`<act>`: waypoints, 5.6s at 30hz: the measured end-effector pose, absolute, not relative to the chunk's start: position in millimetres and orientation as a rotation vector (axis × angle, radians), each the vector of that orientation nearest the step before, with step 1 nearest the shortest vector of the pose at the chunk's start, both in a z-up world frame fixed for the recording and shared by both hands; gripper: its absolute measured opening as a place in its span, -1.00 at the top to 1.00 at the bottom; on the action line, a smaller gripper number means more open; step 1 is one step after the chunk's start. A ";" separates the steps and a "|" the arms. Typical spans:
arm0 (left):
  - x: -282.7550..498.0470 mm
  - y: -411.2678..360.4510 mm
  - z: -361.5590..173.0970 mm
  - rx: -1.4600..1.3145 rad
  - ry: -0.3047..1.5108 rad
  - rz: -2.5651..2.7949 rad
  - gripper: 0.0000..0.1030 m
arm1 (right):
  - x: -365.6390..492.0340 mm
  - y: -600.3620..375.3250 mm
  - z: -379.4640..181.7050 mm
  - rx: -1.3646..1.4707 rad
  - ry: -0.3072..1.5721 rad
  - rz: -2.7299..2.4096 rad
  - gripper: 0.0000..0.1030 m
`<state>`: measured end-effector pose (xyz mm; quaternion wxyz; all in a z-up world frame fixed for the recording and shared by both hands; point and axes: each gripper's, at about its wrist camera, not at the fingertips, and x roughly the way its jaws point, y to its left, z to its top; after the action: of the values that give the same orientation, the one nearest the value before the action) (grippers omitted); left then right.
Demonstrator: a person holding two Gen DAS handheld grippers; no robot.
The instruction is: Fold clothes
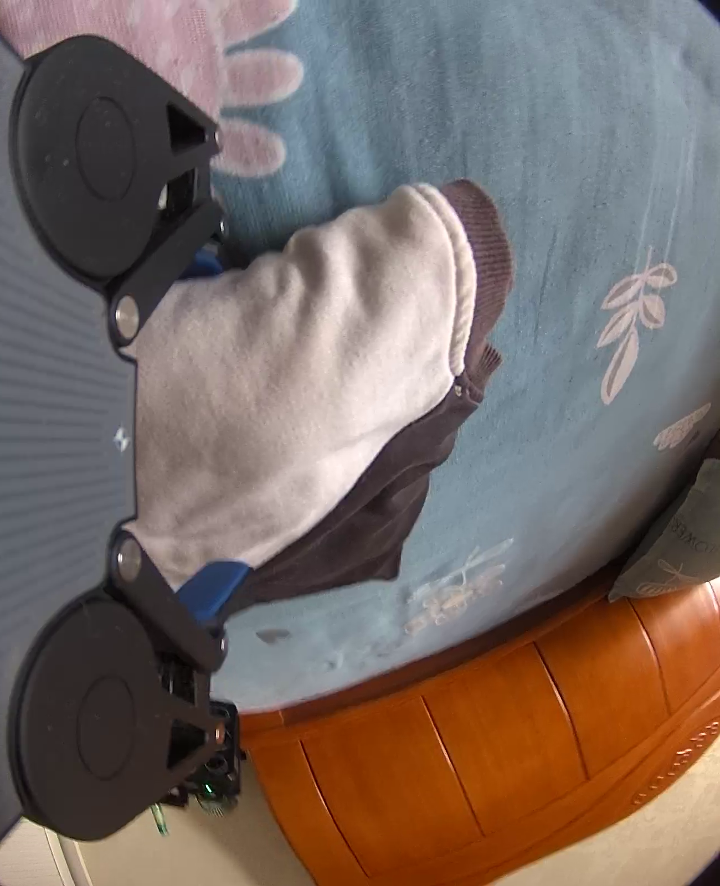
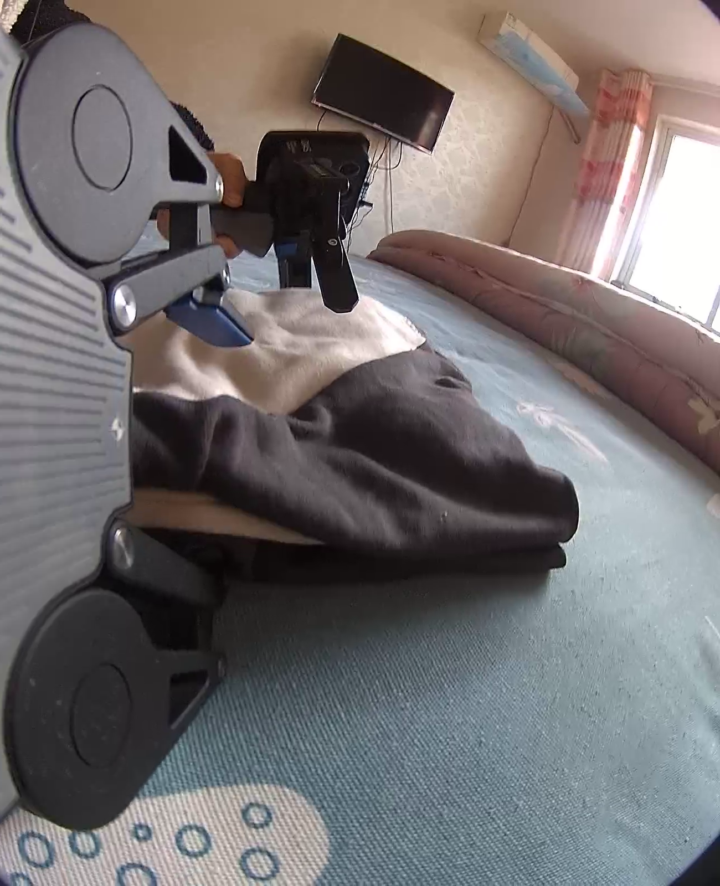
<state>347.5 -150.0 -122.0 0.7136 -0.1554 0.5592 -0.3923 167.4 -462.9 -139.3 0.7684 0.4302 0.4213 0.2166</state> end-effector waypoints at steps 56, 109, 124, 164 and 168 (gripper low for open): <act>358.5 -143.5 -126.1 -0.546 1.262 -0.805 -0.45 | 158.6 -449.0 -136.0 0.985 0.890 0.468 -0.24; 274.9 -6.4 -17.6 -0.567 1.052 -0.796 -0.37 | 149.5 -329.0 -12.0 0.749 0.845 0.614 -0.40; 221.8 187.5 13.2 -0.621 0.931 -0.602 -0.38 | 185.6 -147.3 27.1 0.647 0.913 0.834 -0.49; 303.6 476.3 -58.0 -0.728 0.861 -0.217 -0.38 | 215.6 197.2 -35.9 0.336 0.975 1.149 -0.53; 298.6 492.1 -79.2 -0.752 0.862 -0.151 -0.38 | 211.4 195.4 -53.2 0.364 1.027 1.158 -0.56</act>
<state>298.6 492.1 -79.2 0.8382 -0.3555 0.4074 -0.0714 211.4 195.4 -53.2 0.7002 0.1635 0.4613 0.5198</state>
